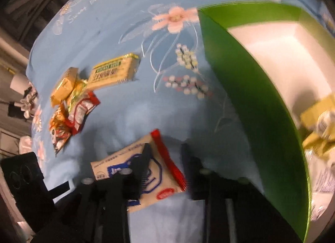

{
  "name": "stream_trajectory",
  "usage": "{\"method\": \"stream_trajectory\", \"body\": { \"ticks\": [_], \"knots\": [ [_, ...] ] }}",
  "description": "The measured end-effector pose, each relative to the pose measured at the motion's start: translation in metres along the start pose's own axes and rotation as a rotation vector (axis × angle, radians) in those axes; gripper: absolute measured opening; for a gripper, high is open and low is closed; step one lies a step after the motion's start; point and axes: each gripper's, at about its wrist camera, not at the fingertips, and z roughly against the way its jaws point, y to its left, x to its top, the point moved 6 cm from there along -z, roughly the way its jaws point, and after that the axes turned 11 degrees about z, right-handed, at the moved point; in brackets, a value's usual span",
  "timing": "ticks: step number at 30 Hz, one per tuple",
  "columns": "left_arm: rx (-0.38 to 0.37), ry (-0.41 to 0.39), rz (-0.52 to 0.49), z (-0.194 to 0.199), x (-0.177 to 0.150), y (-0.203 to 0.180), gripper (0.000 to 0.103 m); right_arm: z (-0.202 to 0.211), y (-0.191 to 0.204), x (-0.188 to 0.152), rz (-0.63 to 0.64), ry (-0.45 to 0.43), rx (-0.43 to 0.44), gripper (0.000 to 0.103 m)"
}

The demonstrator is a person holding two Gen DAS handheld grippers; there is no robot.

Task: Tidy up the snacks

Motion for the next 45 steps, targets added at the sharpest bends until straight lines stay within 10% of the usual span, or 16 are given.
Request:
{"method": "stream_trajectory", "body": {
  "ticks": [3, 14, 22, 34, 45],
  "knots": [
    [-0.004, 0.002, 0.013, 0.013, -0.004, 0.008, 0.024, 0.001, 0.008, -0.005, -0.019, 0.023, 0.141, 0.077],
    [-0.062, -0.033, 0.006, 0.061, -0.01, 0.018, 0.013, -0.012, 0.032, -0.012, -0.008, 0.018, 0.302, 0.077],
    [-0.035, 0.058, 0.009, 0.032, -0.021, 0.026, 0.019, -0.021, 0.069, -0.017, 0.188, 0.04, 0.177, 0.077],
    [-0.009, 0.02, 0.027, 0.036, -0.014, 0.029, 0.019, -0.017, 0.06, -0.012, 0.146, -0.012, 0.134, 0.036],
    [-0.083, -0.065, 0.019, 0.058, -0.002, 0.001, 0.018, 0.022, 0.063, -0.009, 0.133, -0.122, 0.216, 0.028]
  ]
}}
